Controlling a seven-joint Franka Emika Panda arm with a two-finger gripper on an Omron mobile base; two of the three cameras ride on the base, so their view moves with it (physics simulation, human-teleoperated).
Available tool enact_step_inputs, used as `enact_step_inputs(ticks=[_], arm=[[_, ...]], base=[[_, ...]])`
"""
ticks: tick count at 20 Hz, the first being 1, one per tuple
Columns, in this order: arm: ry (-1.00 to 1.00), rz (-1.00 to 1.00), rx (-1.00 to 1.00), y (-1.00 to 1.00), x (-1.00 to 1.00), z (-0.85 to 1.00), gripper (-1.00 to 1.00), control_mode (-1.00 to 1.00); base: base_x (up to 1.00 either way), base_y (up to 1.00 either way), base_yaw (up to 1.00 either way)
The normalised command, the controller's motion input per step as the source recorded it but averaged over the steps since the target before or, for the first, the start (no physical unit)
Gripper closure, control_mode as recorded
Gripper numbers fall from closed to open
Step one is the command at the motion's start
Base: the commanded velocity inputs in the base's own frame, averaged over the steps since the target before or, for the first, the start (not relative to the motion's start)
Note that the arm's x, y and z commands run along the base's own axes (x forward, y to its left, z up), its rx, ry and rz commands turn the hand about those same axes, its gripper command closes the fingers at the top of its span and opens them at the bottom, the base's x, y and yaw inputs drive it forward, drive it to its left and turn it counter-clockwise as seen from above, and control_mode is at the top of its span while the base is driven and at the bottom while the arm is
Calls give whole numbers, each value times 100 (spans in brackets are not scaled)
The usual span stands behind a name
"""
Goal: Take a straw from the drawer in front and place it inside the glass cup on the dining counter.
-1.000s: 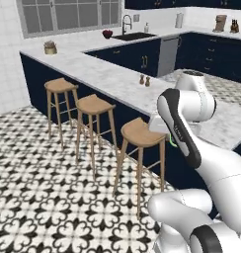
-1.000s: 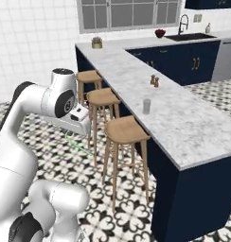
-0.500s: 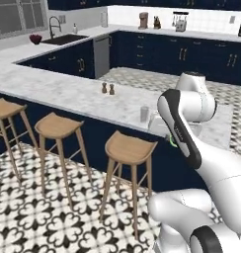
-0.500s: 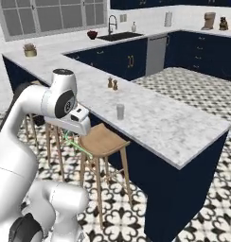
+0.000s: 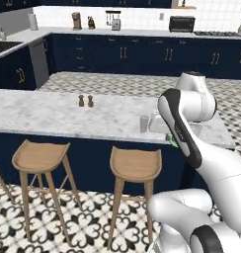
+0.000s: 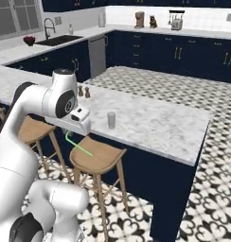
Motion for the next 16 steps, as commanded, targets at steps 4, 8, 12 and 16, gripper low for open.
enact_step_inputs(ticks=[4, 8, 12, 16], arm=[[0, 0, 0, 0, 0, 0, 100, 100], [0, 0, 0, 0, 0, 0, 100, 100], [0, 0, 0, 0, 0, 0, 100, 100], [0, 0, 0, 0, 0, 0, 100, 100]], base=[[47, 73, -57], [58, 53, -54], [78, 50, -43], [93, 57, -30]])
